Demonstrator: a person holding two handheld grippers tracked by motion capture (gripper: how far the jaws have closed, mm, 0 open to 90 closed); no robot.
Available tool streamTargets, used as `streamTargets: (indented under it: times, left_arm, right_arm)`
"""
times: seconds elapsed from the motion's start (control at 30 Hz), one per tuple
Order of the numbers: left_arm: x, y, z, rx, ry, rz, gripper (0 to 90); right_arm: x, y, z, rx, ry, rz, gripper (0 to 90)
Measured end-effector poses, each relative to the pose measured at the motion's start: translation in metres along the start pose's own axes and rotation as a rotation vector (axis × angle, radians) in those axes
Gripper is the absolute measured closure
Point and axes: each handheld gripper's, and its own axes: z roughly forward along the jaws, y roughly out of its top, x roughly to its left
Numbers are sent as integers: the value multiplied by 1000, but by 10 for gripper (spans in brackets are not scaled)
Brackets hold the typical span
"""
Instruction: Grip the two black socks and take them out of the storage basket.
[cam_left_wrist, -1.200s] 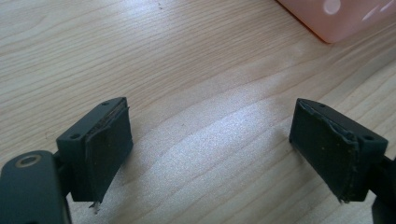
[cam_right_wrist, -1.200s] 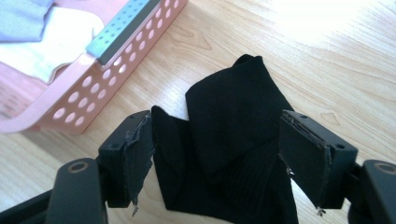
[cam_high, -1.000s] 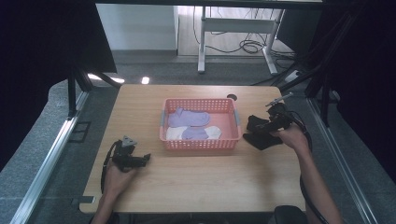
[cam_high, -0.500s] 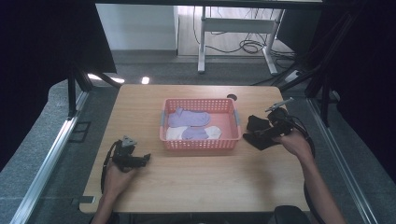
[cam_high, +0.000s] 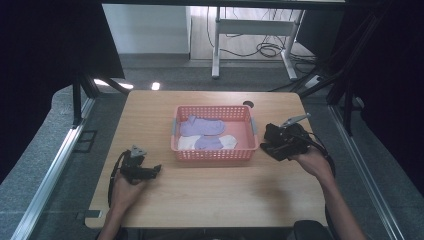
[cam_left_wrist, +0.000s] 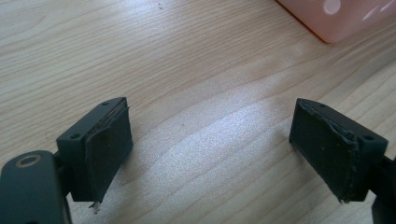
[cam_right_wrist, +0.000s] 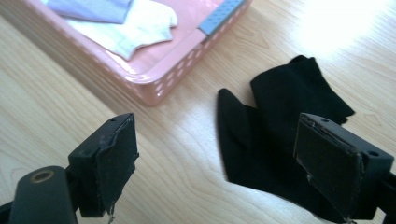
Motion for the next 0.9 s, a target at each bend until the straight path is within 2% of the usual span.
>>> streamTargets:
  times: [0.3,0.6,0.9]
  left_arm:
    - [0,0,0,-1,0,4,129]
    - [0,0,0,-5,1,-4,129]
    - [0,0,0,-1,0,-1,130]
  right_arm:
    - [23,-5,7,-19,43,-40,138]
    - [49,-10,22,-25,84,-85,138]
    - [63,-19,39,-30,104,-89,138]
